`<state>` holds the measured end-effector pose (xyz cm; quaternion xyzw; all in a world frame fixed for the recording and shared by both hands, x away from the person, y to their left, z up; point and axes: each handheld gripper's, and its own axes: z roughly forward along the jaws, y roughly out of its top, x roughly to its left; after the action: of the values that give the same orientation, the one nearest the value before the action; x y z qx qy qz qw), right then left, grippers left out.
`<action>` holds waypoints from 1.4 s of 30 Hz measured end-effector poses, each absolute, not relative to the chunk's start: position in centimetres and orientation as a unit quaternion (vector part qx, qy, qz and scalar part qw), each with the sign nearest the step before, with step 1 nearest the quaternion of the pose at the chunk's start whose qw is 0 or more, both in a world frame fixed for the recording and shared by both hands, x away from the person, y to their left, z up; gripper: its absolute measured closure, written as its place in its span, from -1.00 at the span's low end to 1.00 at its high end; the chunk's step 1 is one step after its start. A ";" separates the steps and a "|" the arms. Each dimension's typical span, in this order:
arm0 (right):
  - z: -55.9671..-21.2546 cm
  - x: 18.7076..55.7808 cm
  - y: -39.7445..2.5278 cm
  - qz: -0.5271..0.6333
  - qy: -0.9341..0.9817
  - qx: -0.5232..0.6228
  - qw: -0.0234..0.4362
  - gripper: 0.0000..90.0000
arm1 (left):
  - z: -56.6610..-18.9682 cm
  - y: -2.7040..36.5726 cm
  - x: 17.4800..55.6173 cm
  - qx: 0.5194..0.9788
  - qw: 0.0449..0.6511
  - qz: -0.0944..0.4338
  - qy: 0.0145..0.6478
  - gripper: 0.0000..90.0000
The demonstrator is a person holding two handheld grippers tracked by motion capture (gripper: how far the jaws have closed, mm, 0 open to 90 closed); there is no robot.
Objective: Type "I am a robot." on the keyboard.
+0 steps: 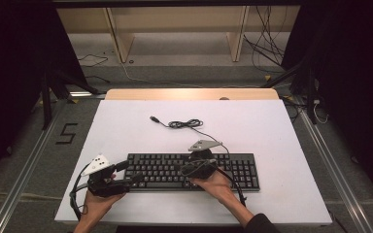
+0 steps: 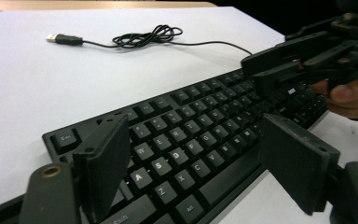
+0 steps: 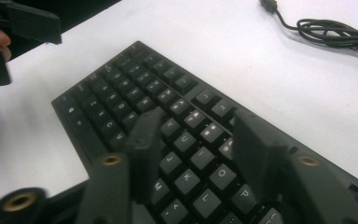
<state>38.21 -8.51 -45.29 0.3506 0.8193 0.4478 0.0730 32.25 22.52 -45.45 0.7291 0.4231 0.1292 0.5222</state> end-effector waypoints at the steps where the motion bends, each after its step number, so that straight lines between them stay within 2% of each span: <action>1: -45.3 38.1 -8.5 0.449 0.819 0.349 0.074 0.07 | -45.5 22.6 32.3 0.731 0.517 0.130 0.426 -0.44; 4: -45.2 37.9 -8.5 0.454 0.818 0.347 0.072 -0.08 | -45.7 22.9 32.5 0.734 0.503 0.131 0.437 -0.40; 8: -45.1 37.7 -8.6 0.459 0.814 0.346 0.076 -0.18 | -46.0 23.4 32.8 0.741 0.474 0.135 0.455 -0.17; 16: -45.0 37.5 -8.6 0.464 0.813 0.344 0.078 -0.23 | -46.9 24.1 33.3 0.761 0.422 0.131 0.475 0.62; 23: -44.9 37.5 -8.6 0.467 0.811 0.344 0.081 -0.27 | -47.4 23.7 33.5 0.780 0.392 0.120 0.472 0.97; 42: -44.6 37.2 -9.0 0.473 0.807 0.342 0.087 -0.32 | -48.0 23.1 34.0 0.790 0.373 0.105 0.475 0.98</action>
<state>37.22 -9.04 -44.63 0.3418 0.8072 0.4734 0.0865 33.99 23.07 -47.99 0.7900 0.4748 0.1050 0.3733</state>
